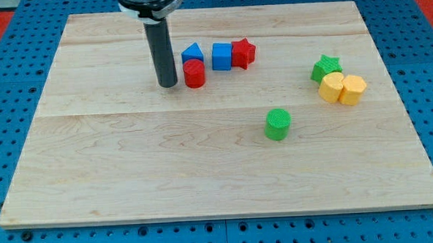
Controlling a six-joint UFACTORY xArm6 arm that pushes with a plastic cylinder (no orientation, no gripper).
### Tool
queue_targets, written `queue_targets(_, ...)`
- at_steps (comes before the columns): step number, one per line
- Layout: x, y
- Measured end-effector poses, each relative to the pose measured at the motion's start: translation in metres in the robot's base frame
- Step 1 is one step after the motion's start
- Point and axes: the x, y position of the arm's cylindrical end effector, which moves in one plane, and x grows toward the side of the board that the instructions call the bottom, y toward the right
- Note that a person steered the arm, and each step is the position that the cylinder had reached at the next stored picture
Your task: Slide red circle below blue cube
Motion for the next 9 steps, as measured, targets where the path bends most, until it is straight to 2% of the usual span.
queue_targets(6,-0.014,0.061)
queue_targets(7,0.011,0.042)
queue_targets(8,0.0,-0.023)
queue_targets(9,-0.03,-0.04)
